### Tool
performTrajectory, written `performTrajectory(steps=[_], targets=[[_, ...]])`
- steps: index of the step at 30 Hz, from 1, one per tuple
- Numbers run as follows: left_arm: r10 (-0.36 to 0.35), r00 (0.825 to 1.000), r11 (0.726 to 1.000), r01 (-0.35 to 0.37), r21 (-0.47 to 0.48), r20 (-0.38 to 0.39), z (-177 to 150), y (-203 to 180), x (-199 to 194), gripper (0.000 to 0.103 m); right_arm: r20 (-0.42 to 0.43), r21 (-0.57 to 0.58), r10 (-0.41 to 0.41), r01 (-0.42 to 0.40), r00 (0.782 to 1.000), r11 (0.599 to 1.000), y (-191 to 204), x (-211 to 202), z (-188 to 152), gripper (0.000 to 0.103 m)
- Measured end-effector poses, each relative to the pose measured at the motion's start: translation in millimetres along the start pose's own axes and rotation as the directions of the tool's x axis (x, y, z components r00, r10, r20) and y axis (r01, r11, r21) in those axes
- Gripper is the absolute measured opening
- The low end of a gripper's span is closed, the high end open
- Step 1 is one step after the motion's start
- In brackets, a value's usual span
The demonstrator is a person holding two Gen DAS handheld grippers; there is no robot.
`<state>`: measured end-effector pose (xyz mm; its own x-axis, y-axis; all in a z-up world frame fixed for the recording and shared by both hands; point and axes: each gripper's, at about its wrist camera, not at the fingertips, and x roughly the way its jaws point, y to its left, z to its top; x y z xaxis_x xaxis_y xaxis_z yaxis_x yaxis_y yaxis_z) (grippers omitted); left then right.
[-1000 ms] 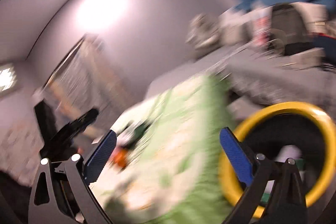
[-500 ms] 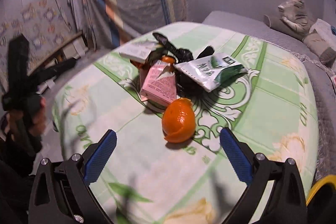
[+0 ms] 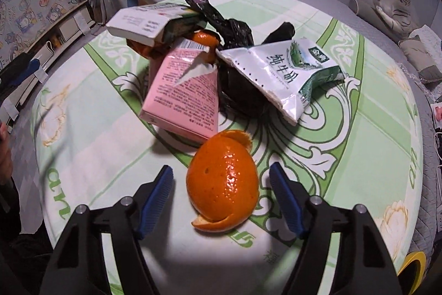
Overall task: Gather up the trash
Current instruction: 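Return to the mattress and grasp the orange with the right gripper, then lift the orange with the right gripper while the left gripper approaches the milk sachet, then grasp the white milk sachet with the left gripper while the right gripper holds the orange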
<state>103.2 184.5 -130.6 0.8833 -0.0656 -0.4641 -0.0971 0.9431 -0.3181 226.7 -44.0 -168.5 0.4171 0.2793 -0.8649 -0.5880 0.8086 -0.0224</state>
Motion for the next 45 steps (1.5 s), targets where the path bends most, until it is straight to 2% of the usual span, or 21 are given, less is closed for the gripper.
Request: performTrajectory(steps=[6, 11, 15, 20, 21, 23, 25, 28, 30, 36, 39, 45], targets=[[0.017, 1.000, 0.999, -0.017, 0.028, -0.006, 0, -5, 2, 0.095, -0.019, 0.023, 0.028, -0.028, 0.999, 0.999, -6, 10, 0, 0.048], [0.022, 1.000, 0.997, -0.021, 0.070, -0.015, -1, -18, 1, 0.095, -0.005, 0.054, 0.058, -0.058, 0.998, 0.997, -12, 6, -2, 0.040], [0.014, 1.000, 0.989, -0.011, 0.145, -0.026, 6, -38, 3, 0.095, 0.040, 0.146, 0.174, -0.178, 0.984, 0.973, -28, -12, -13, 0.039], [-0.067, 0.994, 0.961, 0.089, 0.261, -0.092, 20, -86, 18, 0.095, 0.158, 0.232, 0.257, -0.288, 0.954, 0.929, -49, -50, -35, 0.039], [-0.102, 0.986, 0.944, 0.138, 0.298, -0.133, 24, -104, 27, 0.095, 0.198, 0.253, 0.263, -0.309, 0.944, 0.917, -55, -62, -43, 0.039], [-0.139, 0.974, 0.923, 0.193, 0.334, -0.177, 27, -128, 38, 0.095, 0.250, 0.279, 0.256, -0.323, 0.934, 0.904, -65, -78, -56, 0.039], [-0.185, 0.955, 0.891, 0.263, 0.369, -0.232, 30, -160, 54, 0.095, 0.295, 0.300, 0.256, -0.344, 0.921, 0.890, -71, -93, -70, 0.039], [-0.190, 0.941, 0.867, 0.295, 0.402, -0.281, 33, -193, 78, 0.095, 0.355, 0.330, 0.254, -0.375, 0.900, 0.867, -82, -112, -91, 0.039], [-0.191, 0.921, 0.854, 0.326, 0.404, -0.338, 35, -212, 102, 0.095, 0.382, 0.336, 0.241, -0.377, 0.892, 0.863, -87, -123, -103, 0.039], [-0.115, 0.870, 0.854, 0.334, 0.400, -0.480, 27, -243, 165, 0.095, 0.431, 0.357, 0.234, -0.403, 0.871, 0.843, -99, -137, -127, 0.039], [-0.051, 0.867, 0.862, 0.289, 0.417, -0.495, 24, -245, 185, 0.095, 0.450, 0.371, 0.236, -0.421, 0.861, 0.828, -107, -138, -136, 0.039], [0.084, 0.866, 0.852, 0.194, 0.486, -0.493, 17, -248, 215, 0.095, 0.470, 0.376, 0.250, -0.448, 0.846, 0.811, -115, -137, -147, 0.040]])
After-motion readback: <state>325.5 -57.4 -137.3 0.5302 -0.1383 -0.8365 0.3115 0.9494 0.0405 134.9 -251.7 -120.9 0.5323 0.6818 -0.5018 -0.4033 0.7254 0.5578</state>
